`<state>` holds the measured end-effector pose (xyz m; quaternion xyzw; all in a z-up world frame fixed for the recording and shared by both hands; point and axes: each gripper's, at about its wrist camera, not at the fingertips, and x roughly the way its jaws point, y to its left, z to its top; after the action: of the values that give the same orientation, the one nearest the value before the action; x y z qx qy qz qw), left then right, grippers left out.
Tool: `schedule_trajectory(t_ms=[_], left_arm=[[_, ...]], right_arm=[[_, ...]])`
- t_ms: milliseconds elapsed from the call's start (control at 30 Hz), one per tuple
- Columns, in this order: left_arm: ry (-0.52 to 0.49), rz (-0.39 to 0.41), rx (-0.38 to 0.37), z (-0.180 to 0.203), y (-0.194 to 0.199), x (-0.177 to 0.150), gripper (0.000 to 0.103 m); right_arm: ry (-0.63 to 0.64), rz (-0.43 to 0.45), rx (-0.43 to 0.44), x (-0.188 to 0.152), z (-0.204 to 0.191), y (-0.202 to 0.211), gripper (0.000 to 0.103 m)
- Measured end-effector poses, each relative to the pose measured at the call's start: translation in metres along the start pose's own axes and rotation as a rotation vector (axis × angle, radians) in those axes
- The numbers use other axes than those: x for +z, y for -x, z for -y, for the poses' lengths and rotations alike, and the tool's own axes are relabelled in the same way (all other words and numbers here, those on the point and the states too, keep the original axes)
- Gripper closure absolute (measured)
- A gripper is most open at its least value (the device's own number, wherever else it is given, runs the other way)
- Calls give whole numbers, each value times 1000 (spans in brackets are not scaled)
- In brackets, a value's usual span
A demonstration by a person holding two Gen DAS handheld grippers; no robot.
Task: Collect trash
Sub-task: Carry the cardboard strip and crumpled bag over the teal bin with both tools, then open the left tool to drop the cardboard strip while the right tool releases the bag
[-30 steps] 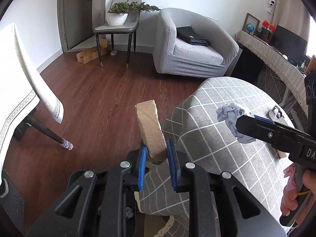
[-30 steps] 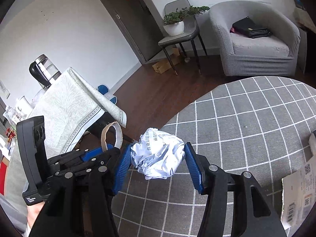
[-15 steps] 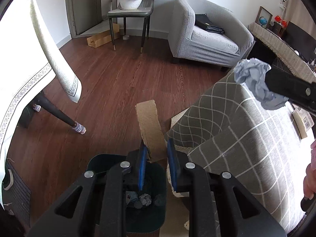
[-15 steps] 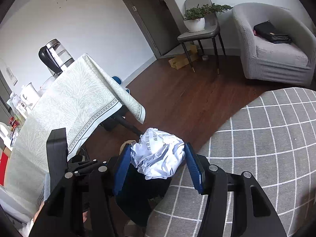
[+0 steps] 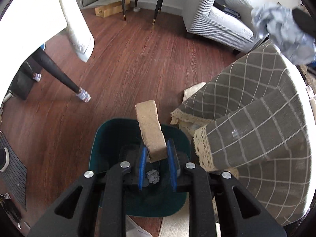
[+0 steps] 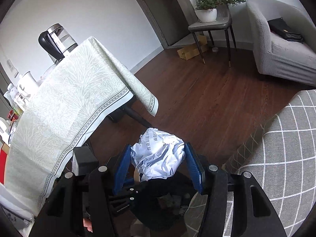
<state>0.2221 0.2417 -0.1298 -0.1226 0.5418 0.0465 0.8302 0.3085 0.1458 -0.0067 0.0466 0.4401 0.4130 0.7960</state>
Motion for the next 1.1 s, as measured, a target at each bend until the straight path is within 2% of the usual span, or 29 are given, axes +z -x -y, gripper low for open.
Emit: schedule_trajectory(t_ms=[400, 533, 567, 700, 800, 1000, 1100], left_arm=[[40, -159, 0, -37, -41, -35, 80], [32, -177, -13, -39, -41, -40, 72], [28, -176, -12, -40, -40, -41, 66], [40, -157, -9, -46, -33, -42, 57], [56, -114, -1, -48, -20, -38, 49], [124, 11, 39, -62, 17, -25, 40], [158, 80, 75, -68, 35, -17, 39]], right_arm=[[28, -61, -6, -8, -22, -32, 47], [25, -76, 2, -8, -29, -43, 47], [24, -79, 5, -8, -30, -46, 47], [26, -92, 9, -8, -36, -56, 47], [26, -105, 1, -12, -39, -65, 47], [27, -147, -37, -27, -39, -85, 48], [42, -176, -47, -36, -44, -96, 48]])
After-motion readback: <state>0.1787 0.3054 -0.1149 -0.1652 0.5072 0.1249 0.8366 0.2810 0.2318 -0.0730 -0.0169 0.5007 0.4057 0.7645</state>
